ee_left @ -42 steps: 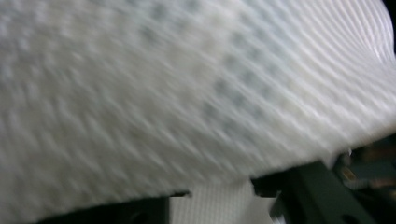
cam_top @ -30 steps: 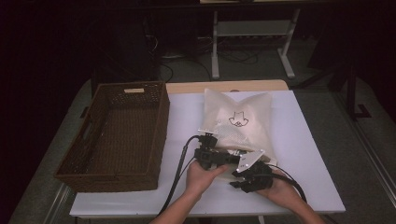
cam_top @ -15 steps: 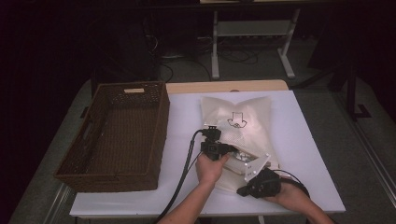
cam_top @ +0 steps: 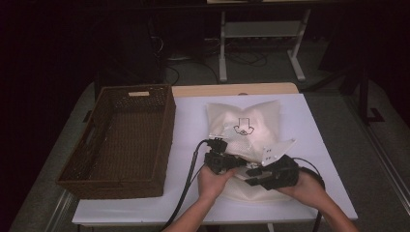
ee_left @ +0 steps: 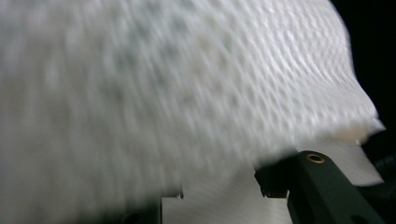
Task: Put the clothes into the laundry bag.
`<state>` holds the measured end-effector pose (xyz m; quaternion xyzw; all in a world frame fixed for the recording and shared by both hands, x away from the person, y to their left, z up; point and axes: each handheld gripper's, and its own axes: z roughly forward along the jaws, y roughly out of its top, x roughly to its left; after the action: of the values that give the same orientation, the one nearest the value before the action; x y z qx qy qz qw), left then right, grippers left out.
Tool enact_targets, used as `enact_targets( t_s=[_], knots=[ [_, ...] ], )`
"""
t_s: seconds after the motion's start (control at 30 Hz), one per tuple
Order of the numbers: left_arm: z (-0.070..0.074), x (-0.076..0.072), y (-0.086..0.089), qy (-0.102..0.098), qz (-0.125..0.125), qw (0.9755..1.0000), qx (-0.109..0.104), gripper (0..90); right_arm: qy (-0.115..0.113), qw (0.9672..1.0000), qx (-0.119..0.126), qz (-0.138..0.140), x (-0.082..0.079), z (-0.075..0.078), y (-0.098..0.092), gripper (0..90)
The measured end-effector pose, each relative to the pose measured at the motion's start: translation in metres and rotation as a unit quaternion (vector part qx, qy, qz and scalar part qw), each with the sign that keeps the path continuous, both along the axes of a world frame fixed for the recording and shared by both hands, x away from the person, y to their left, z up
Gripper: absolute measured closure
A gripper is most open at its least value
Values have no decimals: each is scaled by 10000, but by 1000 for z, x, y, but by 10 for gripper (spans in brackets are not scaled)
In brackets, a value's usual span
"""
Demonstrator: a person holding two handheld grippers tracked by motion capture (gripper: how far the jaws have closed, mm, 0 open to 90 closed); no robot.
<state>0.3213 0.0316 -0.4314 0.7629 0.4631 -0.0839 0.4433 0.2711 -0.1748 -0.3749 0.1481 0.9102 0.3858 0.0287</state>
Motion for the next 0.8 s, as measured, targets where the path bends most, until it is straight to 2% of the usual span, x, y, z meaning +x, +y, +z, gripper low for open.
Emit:
enact_targets(
  t_s=[0.1,0.17,0.27,0.37,0.43,0.5,0.53,0.57,0.7,0.8],
  knots=[
    [1,-4,2,-53,9,10000,-73,592,-262,9994,88,-210,9,16,-3,619],
    [1,-4,2,-117,38,9999,-57,681,-391,9987,50,-328,14,21,-3,586],
    [0,-2,3,-148,57,9998,-79,779,-550,9973,-38,-476,20,22,-1,560],
    [-1,1,2,-126,62,9999,-52,815,-747,9952,-239,-589,26,16,3,551],
    [-2,2,1,-104,71,9999,-38,826,-823,9941,-374,-607,32,12,7,591],
    [-2,2,0,-118,66,9999,-29,831,-973,9921,-514,-601,35,9,10,708],
    [-3,2,0,-115,62,9999,-47,833,-998,9915,-567,-620,36,9,11,809],
    [-3,2,-1,-147,53,9999,-25,835,-1019,9912,-590,-606,37,8,11,842],
    [-4,-1,-4,-253,110,9996,48,845,-561,9966,-385,-472,37,9,8,869],
    [-4,-3,-7,-323,153,9994,-37,850,-348,9989,-181,-271,27,12,7,873]
  ],
)
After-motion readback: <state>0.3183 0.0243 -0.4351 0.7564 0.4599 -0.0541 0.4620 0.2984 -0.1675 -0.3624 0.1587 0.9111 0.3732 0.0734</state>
